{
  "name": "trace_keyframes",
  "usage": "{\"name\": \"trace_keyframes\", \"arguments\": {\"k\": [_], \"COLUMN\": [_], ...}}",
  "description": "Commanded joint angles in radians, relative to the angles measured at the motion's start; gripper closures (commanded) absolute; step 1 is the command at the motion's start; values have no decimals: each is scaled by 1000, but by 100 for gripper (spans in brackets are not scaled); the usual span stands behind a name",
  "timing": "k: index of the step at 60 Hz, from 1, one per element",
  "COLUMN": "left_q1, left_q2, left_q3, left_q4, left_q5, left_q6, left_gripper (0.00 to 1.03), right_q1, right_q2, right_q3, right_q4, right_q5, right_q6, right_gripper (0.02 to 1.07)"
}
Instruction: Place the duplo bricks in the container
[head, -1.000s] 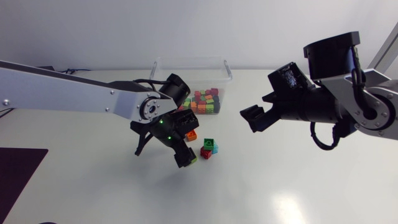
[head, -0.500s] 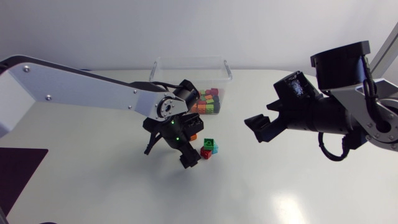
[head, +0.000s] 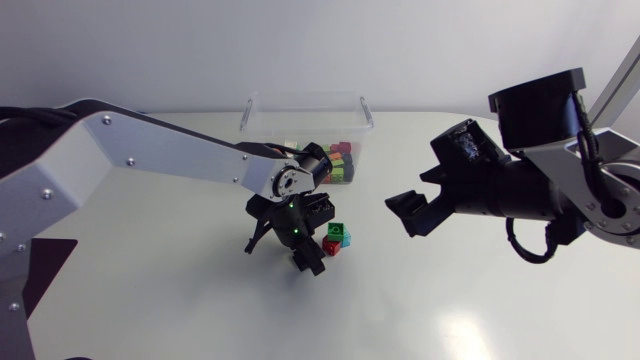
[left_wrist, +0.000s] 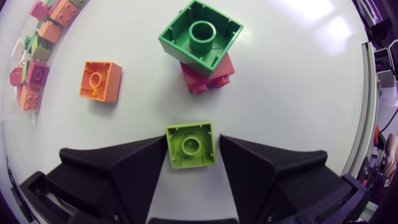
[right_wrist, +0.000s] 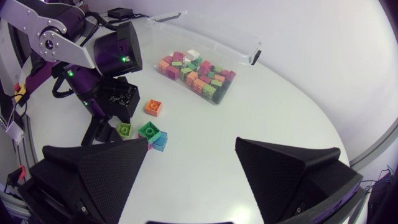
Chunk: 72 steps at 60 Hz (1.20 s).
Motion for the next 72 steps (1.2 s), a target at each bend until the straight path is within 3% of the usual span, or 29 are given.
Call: {"name": "trace_keyframes", "arguments": {"k": [1, 23, 44, 58, 72], "left_q1": [-2, 10, 55, 62, 79], "left_q2": [36, -16, -203, -309, -381], "left_q3": [17, -26, -99, -139, -148], "left_q4": [-23, -64, -64, -49, -29], "left_q5": [-3, -3, -3, -4, -6], "left_q6": [-25, -8, 7, 7, 18], "left_gripper": [64, 69, 69, 69, 69], "right_q1": [24, 87, 88, 121, 96], "right_q2": [38, 171, 323, 479, 595], "right_q3": [-9, 20, 137, 220, 307], "right_q4": [0, 17, -52, -78, -80], "right_q5": [-8, -43, -175, -177, -200], "right_q6": [22, -44, -222, -402, -472], "right_gripper": [6, 6, 6, 6, 6]}}
